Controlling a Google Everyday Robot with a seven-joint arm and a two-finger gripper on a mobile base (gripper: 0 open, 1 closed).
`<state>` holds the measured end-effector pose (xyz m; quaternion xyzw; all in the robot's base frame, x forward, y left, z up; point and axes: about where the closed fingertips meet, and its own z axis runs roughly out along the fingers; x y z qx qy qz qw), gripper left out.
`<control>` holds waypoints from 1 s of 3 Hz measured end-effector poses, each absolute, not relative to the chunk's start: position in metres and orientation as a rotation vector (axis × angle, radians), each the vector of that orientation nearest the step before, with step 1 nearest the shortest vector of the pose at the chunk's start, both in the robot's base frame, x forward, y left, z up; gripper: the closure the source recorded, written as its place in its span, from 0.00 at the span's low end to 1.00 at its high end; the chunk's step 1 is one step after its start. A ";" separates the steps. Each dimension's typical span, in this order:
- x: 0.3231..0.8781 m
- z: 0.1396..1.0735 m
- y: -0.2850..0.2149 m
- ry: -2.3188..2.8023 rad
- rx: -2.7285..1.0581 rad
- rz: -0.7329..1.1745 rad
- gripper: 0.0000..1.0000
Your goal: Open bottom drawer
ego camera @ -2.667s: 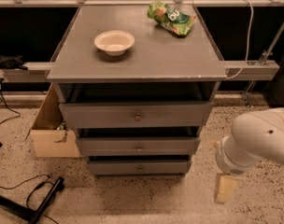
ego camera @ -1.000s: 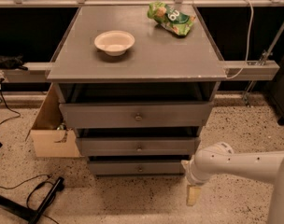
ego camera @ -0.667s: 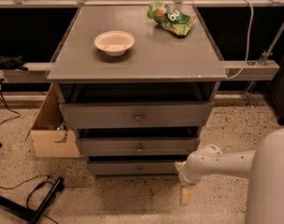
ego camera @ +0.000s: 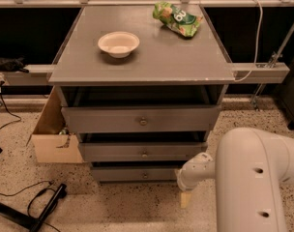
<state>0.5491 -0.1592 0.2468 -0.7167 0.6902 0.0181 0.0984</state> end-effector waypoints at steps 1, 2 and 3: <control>0.571 0.219 -0.156 2.068 -2.101 0.022 0.00; 0.595 0.197 -0.150 2.094 -2.083 -0.010 0.00; 0.616 0.181 -0.144 2.114 -2.068 -0.035 0.00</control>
Offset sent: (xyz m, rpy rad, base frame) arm 0.0795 0.0162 -0.0733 -0.0550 -0.0415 -0.0757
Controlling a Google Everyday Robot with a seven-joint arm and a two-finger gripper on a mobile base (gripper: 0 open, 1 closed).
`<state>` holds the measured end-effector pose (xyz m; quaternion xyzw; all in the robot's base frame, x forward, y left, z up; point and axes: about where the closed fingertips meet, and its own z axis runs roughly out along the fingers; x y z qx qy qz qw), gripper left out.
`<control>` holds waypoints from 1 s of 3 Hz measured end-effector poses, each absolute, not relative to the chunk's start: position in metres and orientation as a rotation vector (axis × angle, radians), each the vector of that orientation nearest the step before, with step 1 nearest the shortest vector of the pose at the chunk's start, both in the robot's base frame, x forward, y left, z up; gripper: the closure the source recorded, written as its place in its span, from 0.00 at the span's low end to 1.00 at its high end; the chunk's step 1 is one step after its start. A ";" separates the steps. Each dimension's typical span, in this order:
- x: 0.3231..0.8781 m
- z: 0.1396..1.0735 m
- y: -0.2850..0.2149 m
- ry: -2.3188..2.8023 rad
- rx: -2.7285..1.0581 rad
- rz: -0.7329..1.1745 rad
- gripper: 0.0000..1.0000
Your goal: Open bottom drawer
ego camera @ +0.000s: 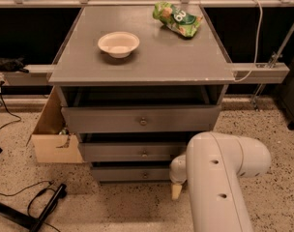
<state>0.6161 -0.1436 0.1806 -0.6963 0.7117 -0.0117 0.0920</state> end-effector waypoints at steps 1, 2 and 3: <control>0.627 0.165 -0.137 2.118 -2.077 -0.032 0.04; 0.632 0.160 -0.134 2.106 -2.089 -0.039 0.27; 0.625 0.165 -0.152 2.125 -2.109 -0.071 0.50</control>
Offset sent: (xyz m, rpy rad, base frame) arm 0.0262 0.0132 -0.0245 -0.0145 -0.0072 0.0255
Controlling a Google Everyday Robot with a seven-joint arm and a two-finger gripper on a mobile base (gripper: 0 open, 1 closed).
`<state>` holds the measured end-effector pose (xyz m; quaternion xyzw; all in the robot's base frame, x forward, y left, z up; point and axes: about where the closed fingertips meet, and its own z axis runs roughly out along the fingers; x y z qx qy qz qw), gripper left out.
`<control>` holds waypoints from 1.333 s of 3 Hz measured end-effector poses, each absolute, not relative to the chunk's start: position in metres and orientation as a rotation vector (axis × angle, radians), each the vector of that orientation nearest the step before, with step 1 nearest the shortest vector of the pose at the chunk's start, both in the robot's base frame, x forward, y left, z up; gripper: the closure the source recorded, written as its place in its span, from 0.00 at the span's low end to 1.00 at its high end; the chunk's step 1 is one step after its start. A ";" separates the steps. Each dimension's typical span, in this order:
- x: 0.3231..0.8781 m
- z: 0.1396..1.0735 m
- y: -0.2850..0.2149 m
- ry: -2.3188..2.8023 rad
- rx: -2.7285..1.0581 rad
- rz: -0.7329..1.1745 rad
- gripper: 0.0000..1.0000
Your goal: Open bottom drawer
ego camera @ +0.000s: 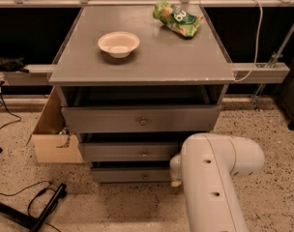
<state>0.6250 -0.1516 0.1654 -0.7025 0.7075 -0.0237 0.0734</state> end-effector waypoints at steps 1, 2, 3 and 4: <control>0.620 0.172 -0.159 2.141 -2.112 -0.077 0.73; 0.620 0.181 -0.159 2.141 -2.112 -0.077 1.00; 0.620 0.184 -0.159 2.141 -2.112 -0.077 1.00; 0.606 0.183 -0.166 2.174 -2.108 -0.056 1.00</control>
Offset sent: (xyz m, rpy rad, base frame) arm -0.1230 -0.0879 0.0032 -0.0903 0.1982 -0.0952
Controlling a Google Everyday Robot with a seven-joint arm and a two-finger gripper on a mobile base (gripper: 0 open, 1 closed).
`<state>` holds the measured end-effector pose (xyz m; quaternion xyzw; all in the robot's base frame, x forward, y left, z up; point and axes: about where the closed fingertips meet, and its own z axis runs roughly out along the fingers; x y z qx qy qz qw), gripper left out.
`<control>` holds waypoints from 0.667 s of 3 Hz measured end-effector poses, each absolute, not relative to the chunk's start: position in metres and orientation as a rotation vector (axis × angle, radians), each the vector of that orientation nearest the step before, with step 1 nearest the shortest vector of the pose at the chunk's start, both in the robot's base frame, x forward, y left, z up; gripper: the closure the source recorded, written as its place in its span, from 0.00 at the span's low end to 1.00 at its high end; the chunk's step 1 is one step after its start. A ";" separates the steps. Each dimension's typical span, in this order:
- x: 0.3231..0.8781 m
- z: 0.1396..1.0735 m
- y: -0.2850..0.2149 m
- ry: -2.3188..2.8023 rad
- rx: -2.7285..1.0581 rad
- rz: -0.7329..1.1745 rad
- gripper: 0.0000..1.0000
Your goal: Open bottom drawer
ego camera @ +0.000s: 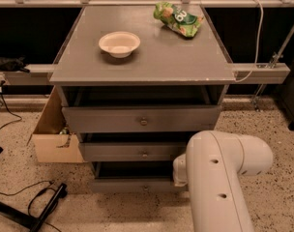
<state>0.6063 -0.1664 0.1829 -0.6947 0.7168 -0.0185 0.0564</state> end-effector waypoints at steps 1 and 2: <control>0.596 0.184 -0.171 2.194 -2.109 -0.036 1.00; 0.594 0.186 -0.170 2.200 -2.109 -0.029 1.00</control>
Offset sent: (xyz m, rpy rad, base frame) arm -0.3316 -0.1554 0.0075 0.0037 0.6674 -0.2527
